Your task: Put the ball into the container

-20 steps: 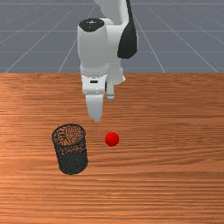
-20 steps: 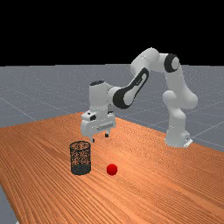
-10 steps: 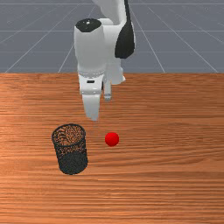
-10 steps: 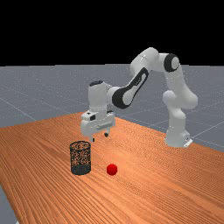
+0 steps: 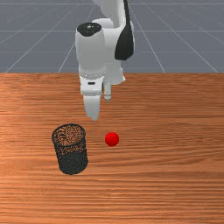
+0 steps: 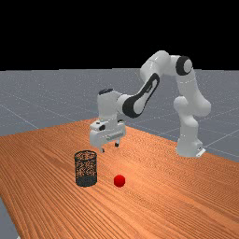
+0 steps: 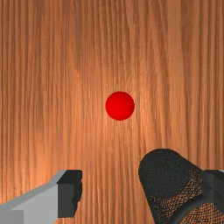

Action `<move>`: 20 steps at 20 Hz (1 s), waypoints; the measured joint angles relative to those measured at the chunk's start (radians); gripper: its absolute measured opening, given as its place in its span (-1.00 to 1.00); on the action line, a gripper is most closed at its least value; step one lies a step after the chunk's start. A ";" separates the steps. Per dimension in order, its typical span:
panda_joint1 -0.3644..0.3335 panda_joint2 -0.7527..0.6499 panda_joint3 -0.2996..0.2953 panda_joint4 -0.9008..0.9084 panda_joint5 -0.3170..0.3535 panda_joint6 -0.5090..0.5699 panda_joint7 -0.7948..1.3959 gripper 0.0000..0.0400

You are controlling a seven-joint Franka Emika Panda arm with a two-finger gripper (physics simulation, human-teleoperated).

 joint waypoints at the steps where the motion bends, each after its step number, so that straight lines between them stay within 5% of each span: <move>1: 0.000 0.006 0.000 -0.004 0.000 0.012 0.000 1.00; 15: -0.001 0.028 -0.002 -0.093 -0.003 0.075 -0.002 1.00; 20: -0.002 0.054 -0.001 -0.131 0.004 0.175 -0.001 1.00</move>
